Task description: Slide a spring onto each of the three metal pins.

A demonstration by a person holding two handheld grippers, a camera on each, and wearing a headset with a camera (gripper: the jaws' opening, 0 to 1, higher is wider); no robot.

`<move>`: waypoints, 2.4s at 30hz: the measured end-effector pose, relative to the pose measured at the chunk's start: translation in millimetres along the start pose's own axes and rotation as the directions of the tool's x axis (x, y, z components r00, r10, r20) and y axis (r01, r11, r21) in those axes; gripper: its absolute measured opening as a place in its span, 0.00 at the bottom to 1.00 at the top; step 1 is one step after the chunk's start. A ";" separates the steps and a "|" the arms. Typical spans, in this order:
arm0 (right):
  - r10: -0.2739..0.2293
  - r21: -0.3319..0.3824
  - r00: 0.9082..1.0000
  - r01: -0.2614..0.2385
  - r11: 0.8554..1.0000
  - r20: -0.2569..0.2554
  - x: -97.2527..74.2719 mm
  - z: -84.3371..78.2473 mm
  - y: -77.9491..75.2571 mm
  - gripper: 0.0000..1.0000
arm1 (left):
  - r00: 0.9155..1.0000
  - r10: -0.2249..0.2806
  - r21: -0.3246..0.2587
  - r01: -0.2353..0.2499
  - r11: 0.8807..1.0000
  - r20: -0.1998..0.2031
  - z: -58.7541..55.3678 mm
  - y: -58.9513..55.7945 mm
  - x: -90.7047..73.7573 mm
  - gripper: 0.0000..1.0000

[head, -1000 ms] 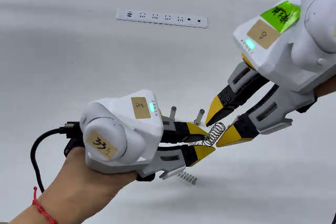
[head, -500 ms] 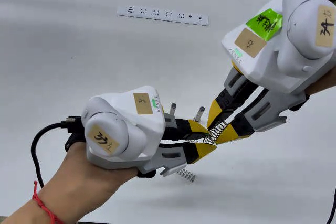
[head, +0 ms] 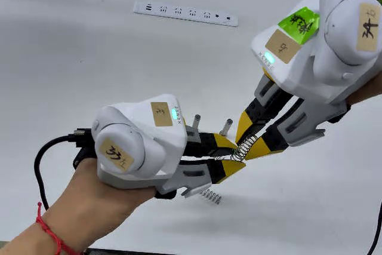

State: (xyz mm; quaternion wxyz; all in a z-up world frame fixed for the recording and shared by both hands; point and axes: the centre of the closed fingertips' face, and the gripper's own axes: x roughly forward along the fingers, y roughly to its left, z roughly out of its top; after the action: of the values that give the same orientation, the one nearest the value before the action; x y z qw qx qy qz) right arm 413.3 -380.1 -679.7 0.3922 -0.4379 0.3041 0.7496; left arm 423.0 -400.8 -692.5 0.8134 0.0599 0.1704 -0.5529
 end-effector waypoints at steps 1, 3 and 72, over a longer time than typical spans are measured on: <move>0.000 0.002 1.000 0.000 1.000 0.000 0.2 0.4 -0.2 0.12 | 1.000 0.001 -0.001 -0.001 1.000 0.002 -0.1 0.1 -0.3 0.10; 0.002 0.004 1.000 -0.002 1.000 0.000 0.6 1.0 -0.4 0.12 | 1.000 0.000 -0.002 0.000 1.000 0.004 -0.2 -0.3 -0.5 0.10; -0.239 0.249 0.971 0.239 0.938 -0.032 40.6 -26.9 -129.8 0.12 | 0.989 0.124 0.011 -0.124 0.992 -0.081 -80.1 56.8 -47.9 0.99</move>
State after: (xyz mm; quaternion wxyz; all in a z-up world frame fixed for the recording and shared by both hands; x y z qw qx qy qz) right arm 522.9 -322.7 -742.2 0.5324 -0.4187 0.3414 0.6517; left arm 442.5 -314.2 -756.1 0.8385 0.0953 0.1976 -0.4988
